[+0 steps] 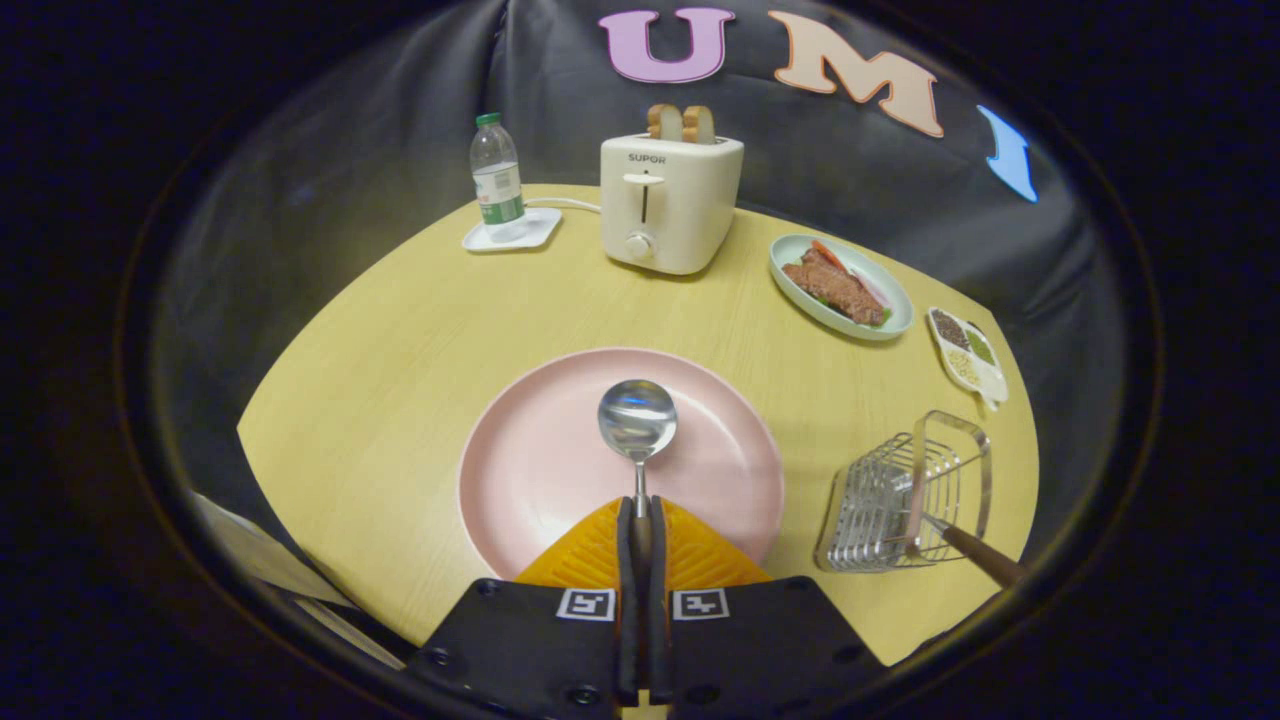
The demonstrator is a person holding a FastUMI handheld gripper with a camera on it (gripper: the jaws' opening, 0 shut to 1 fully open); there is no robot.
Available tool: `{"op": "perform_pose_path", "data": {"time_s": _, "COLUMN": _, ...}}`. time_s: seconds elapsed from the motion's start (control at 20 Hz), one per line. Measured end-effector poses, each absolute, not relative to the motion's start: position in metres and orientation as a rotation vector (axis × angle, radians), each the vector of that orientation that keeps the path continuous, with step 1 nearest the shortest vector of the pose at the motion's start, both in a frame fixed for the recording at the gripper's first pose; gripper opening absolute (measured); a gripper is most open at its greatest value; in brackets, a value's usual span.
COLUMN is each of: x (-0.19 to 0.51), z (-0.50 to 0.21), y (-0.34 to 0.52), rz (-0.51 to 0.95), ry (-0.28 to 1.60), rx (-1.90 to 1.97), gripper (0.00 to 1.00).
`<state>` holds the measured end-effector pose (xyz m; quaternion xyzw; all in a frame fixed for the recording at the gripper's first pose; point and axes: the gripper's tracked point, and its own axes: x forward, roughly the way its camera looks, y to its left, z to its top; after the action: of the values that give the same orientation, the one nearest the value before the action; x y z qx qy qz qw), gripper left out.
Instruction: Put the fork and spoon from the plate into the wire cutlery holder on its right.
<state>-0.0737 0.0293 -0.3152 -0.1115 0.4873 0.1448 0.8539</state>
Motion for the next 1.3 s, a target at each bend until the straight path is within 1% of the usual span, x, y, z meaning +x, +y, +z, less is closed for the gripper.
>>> {"op": "perform_pose_path", "data": {"time_s": 0.45, "x": -0.068, "z": -0.281, "y": -0.025, "rz": 0.287, "ry": 1.057, "rx": -0.259, "gripper": 0.07}}
{"op": "perform_pose_path", "data": {"time_s": 0.9, "x": -0.06, "z": -0.254, "y": -0.103, "rz": 0.15, "ry": 1.072, "rx": -0.217, "gripper": 0.07}}
{"op": "perform_pose_path", "data": {"time_s": 1.15, "x": -0.064, "z": -0.25, "y": -0.124, "rz": 0.093, "ry": 1.101, "rx": -0.174, "gripper": 0.07}}
{"op": "perform_pose_path", "data": {"time_s": 1.3, "x": -0.063, "z": -0.248, "y": -0.132, "rz": 0.079, "ry": 1.103, "rx": -0.17, "gripper": 0.1}}
